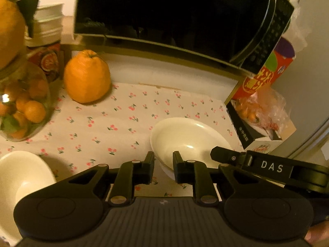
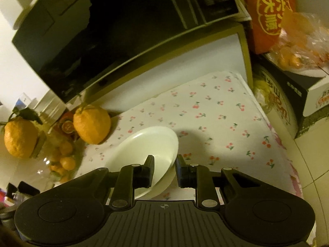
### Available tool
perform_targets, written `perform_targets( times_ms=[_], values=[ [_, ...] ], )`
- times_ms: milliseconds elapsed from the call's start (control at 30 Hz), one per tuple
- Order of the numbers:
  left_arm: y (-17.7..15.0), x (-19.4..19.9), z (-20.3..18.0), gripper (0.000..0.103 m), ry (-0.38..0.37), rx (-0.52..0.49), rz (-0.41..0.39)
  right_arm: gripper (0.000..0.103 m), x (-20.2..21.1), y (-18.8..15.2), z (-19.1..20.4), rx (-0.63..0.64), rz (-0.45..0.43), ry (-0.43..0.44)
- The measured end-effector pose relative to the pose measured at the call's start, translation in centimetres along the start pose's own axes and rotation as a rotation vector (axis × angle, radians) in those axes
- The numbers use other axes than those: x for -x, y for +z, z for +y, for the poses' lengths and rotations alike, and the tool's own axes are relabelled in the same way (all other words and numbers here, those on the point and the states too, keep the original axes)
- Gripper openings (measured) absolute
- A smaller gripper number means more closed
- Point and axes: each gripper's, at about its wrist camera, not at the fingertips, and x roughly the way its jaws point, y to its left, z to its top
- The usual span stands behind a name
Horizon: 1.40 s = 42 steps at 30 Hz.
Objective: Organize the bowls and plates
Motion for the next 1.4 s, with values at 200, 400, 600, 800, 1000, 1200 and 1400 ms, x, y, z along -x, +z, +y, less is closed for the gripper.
perform_targets(
  times_ms=[200, 400, 600, 800, 1000, 1200, 1400],
  values=[
    [0.3, 2.4, 1.9, 0.017, -0.005, 0.026, -0.037, 0.021, 0.6, -0.4, 2.9, 0.053, 0.002, 0.028],
    [0.2, 4.5, 4.4, 0.017, 0.001, 0.059, -0.055, 0.022, 0.6, -1.1, 6.2, 0.107, 0.021, 0.051],
    [-0.2, 6.8, 7.3, 0.017, 0.002, 0.090, -0.066, 0.022, 0.6, -2.0, 9.9, 0.166, 0.036, 0.074],
    [-0.8, 8.8, 10.2, 0.017, 0.007, 0.116, -0.066, 0.022, 0.1, -3.2, 13.4, 0.216, 0.061, 0.097],
    [-1.6, 10.6, 12.8, 0.017, 0.001, 0.136, -0.061, 0.022, -0.4, -4.2, 16.3, 0.245, 0.078, 0.115],
    [-2.6, 11.0, 15.4, 0.017, -0.006, 0.205, -0.050, 0.022, -0.9, -5.5, 18.9, 0.291, 0.090, 0.122],
    [-3.2, 10.8, 16.6, 0.017, 0.003, 0.213, -0.023, 0.022, -1.7, -6.5, 20.1, 0.324, 0.112, 0.112]
  ],
)
